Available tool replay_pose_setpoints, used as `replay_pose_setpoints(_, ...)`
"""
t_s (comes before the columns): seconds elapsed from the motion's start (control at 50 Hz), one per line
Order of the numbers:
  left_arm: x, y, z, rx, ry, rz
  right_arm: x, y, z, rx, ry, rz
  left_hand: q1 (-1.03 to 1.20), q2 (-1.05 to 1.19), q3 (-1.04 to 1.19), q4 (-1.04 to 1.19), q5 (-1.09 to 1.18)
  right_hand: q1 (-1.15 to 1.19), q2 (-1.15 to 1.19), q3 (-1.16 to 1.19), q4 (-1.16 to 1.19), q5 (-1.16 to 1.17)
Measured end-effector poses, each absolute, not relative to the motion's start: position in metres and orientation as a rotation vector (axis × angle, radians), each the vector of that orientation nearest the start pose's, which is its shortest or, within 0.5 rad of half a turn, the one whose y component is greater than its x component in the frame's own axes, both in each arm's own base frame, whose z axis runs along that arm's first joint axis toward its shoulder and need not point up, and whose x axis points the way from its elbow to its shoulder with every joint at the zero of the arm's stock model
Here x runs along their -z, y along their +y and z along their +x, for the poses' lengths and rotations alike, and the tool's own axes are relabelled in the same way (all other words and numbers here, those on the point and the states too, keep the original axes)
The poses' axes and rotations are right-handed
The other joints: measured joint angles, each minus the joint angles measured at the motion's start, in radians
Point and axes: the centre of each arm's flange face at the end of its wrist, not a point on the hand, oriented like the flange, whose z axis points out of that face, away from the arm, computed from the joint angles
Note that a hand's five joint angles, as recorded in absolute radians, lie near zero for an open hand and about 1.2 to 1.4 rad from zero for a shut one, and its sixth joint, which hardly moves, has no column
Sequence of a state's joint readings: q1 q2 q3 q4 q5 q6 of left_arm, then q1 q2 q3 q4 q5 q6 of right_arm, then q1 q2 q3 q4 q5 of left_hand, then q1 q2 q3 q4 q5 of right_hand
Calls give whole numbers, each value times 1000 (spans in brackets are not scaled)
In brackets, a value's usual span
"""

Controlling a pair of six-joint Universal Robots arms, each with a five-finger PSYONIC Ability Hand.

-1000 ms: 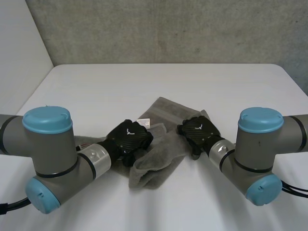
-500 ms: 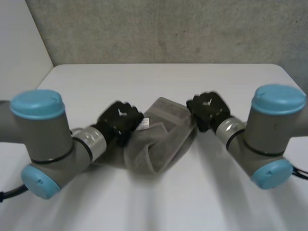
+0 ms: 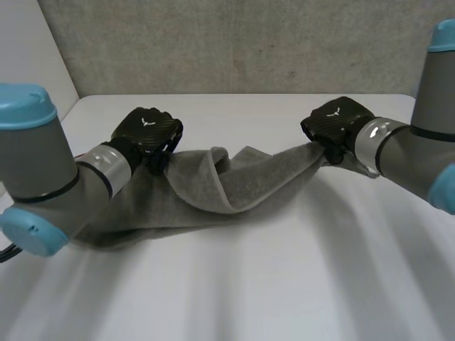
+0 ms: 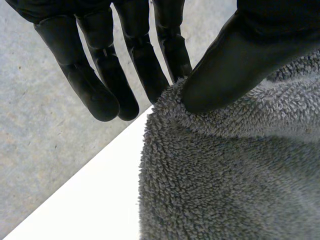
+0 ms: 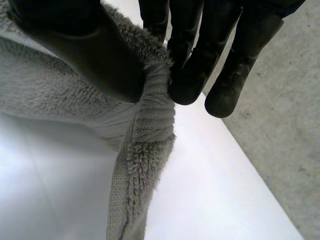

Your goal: Fold the towel.

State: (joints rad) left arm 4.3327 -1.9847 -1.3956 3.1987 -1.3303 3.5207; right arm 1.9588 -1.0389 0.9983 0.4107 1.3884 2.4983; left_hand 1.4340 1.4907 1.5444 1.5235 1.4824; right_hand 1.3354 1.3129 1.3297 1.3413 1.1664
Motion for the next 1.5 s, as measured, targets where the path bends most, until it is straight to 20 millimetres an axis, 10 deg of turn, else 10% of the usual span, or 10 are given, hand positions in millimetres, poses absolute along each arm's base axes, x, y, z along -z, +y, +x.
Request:
replay_pose_setpoints(0.14,-257,-347,-281,2232,2133,1026,-283,-352,309,2130,1974,-1266,0,22,1,0,0,1,0,7,0,0)
replay_pose_setpoints(0.26,-336,-378,-282,2650,1892,700,-353,-375,321,2589,1608,-813,0,31,2,0,8,1,0,7,0,0)
replay_pose_setpoints(0.44,-395,-376,-266,2989,1816,384,-364,-356,325,2498,1579,-852,0,31,3,0,8,0,0,10,0,0)
replay_pose_setpoints(0.54,-361,-376,-264,2828,2002,427,-330,-347,323,2272,1765,-1032,0,31,3,0,8,0,0,12,0,0)
replay_pose_setpoints(0.68,-261,-362,-261,2329,2301,680,-266,-329,314,1905,2053,-1353,0,31,4,0,8,0,0,12,0,0)
replay_pose_setpoints(0.88,-148,-291,-241,1751,2571,941,-202,-290,295,1486,2239,-1607,0,31,5,0,8,0,0,12,0,0)
replay_pose_setpoints(1.1,-168,-235,-227,1763,2557,958,-203,-263,282,1453,2250,-1609,-13,3,-37,-29,-15,0,0,12,0,0)
replay_pose_setpoints(1.28,-189,-216,-226,1853,2389,1069,-207,-242,272,1424,2249,-1654,-779,-827,-880,-864,-824,0,0,12,0,0)
replay_pose_setpoints(1.5,-192,-219,-281,1970,2103,1436,-201,-243,264,1423,2269,-1664,-913,-980,-1046,-1003,-997,0,0,12,0,0)
